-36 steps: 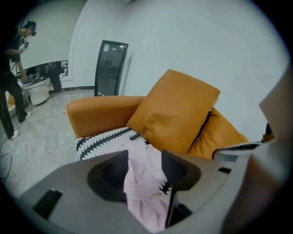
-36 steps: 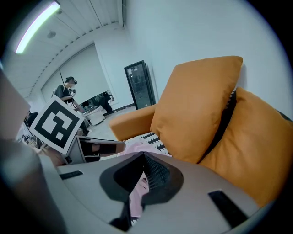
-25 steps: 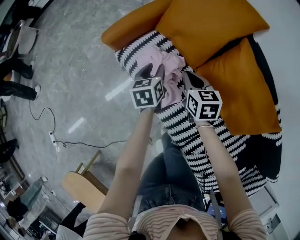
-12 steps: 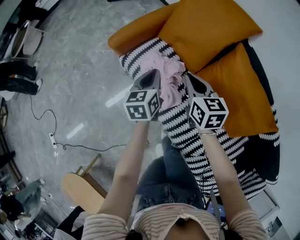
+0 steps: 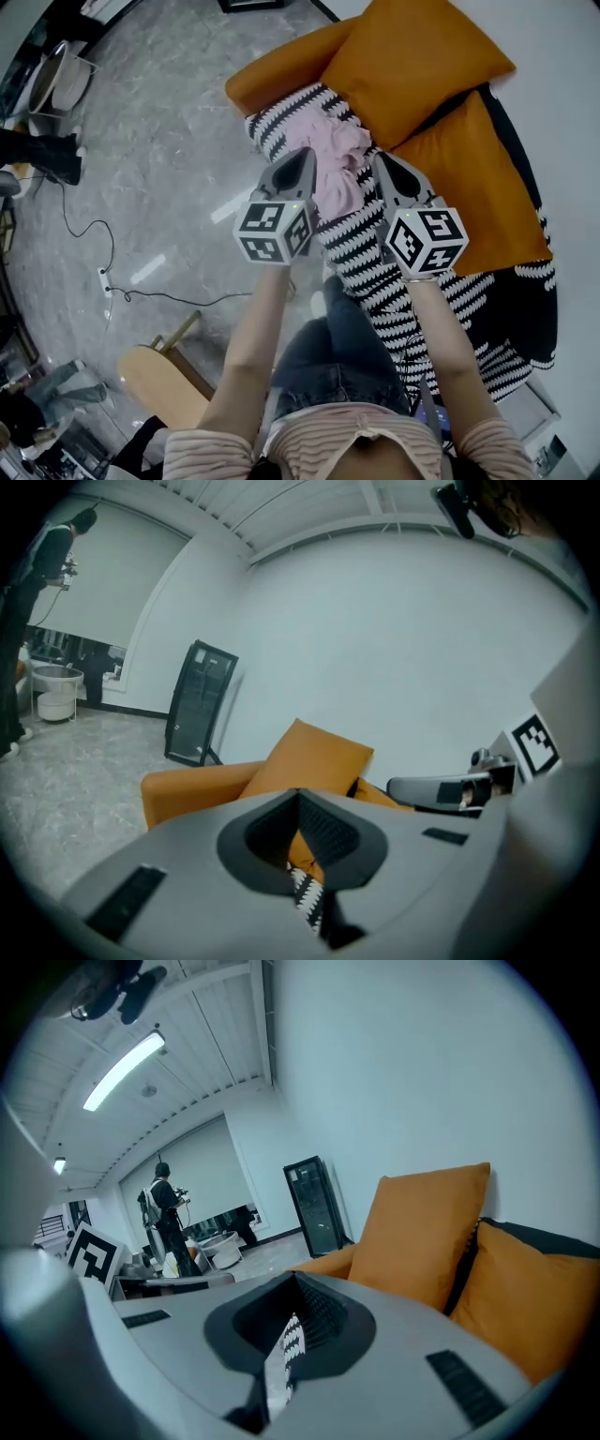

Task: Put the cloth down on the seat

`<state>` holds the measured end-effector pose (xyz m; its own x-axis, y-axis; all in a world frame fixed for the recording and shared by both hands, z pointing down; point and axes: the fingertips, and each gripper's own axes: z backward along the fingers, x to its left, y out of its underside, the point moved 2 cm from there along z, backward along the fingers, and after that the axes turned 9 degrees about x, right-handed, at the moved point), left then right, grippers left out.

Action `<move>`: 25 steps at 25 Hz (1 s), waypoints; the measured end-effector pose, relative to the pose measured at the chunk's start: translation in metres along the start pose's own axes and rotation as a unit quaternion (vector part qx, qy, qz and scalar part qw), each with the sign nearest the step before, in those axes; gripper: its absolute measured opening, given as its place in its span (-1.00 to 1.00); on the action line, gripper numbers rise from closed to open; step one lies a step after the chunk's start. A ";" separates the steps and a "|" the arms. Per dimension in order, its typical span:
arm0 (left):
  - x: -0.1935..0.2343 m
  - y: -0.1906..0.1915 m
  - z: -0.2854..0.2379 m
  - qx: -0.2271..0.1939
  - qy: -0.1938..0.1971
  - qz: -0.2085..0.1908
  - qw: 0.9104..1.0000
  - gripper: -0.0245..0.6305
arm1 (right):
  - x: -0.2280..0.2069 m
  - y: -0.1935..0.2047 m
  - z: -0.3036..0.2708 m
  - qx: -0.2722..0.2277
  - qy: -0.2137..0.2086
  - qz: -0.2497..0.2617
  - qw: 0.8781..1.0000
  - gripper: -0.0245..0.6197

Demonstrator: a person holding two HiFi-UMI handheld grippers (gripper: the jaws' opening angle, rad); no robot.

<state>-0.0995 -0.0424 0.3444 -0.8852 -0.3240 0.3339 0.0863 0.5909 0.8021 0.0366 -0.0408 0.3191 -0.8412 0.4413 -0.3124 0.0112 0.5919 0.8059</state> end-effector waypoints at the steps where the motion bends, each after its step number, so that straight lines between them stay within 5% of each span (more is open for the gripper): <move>1: -0.001 -0.002 0.006 -0.005 0.000 -0.001 1.000 -0.88 | 0.004 -0.002 0.004 -0.006 -0.004 0.003 1.000 -0.90; 25: -0.047 -0.018 0.139 -0.073 0.015 -0.018 0.997 -0.88 | 0.092 -0.028 0.121 -0.096 -0.027 0.038 0.994 -0.90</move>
<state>-0.1233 0.0650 0.2454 -0.8753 -0.3656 0.3166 0.1229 0.4651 0.8767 0.0247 0.0648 0.2072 -0.8112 0.5193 -0.2688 -0.0338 0.4173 0.9081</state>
